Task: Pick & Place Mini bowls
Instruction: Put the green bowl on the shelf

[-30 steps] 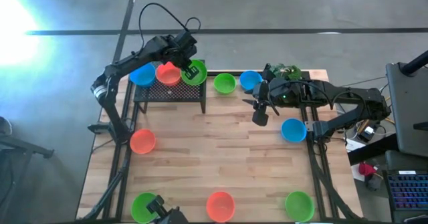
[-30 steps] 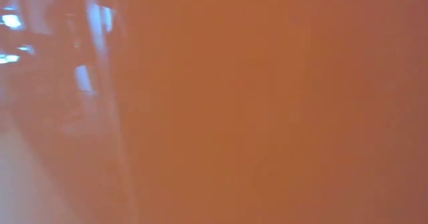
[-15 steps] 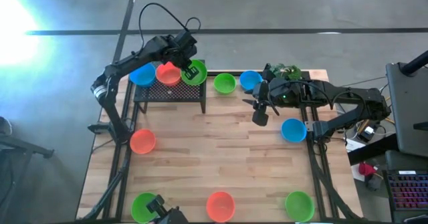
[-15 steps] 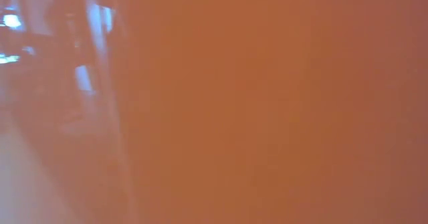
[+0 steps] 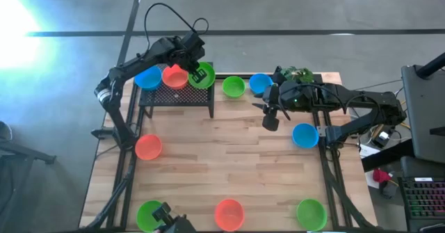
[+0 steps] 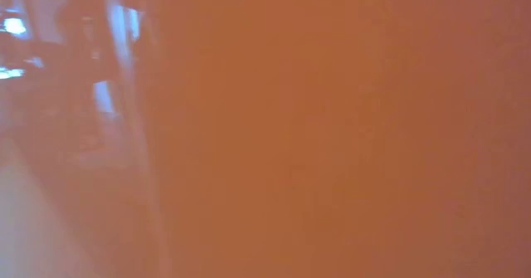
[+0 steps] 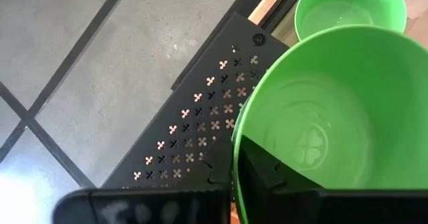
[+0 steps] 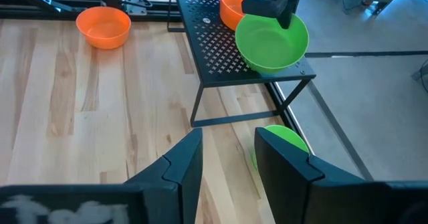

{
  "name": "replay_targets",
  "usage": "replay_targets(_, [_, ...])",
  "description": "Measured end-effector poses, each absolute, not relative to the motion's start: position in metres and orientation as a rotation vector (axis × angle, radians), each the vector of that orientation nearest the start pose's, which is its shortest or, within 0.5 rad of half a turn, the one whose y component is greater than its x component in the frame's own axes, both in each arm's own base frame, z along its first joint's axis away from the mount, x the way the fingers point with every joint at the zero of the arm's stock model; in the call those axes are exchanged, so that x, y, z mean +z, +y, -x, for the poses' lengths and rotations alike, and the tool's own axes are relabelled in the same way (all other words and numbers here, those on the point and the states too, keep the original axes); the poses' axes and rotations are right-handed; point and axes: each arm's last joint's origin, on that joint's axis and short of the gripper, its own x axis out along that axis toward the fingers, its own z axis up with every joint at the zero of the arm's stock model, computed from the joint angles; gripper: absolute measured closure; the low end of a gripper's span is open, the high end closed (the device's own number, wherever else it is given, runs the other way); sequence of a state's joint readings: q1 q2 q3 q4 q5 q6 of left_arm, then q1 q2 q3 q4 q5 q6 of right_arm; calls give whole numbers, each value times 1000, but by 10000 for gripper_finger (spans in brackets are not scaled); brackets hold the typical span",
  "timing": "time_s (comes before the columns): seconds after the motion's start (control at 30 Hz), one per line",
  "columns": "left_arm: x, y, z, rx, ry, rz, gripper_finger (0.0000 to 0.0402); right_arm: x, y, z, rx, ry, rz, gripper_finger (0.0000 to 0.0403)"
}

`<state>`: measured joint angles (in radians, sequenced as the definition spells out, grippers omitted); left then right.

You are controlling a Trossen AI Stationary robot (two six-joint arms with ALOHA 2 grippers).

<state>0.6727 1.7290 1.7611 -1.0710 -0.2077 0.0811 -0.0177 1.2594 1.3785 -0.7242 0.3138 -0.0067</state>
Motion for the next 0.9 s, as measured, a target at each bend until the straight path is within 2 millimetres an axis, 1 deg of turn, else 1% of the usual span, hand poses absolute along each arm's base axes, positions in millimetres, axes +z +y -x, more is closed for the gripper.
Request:
replay_targets(0.1, [349, 225, -273, 755, 1072, 176, 356, 389, -13, -253, -320, 602, 94, 270])
replay_targets(0.2, [349, 225, -273, 757, 1072, 174, 345, 389, -13, -253, -320, 602, 93, 274])
replay_targets(0.4, [350, 226, -271, 791, 1094, 123, 342, 389, -14, -253, -319, 602, 96, 277])
replay_targets(0.6, [350, 227, -273, 788, 1081, 118, 342, 389, -13, -253, -319, 602, 97, 273])
replay_targets(0.67, [351, 224, -274, 747, 1073, 134, 342, 389, -13, -253, -319, 602, 98, 275])
replay_targets(0.8, [352, 216, -281, 601, 1057, 123, 342, 389, -14, -253, -319, 603, 101, 280])
replay_targets(0.9, [350, 210, -284, 562, 1074, 106, 342, 389, -13, -253, -316, 604, 110, 279])
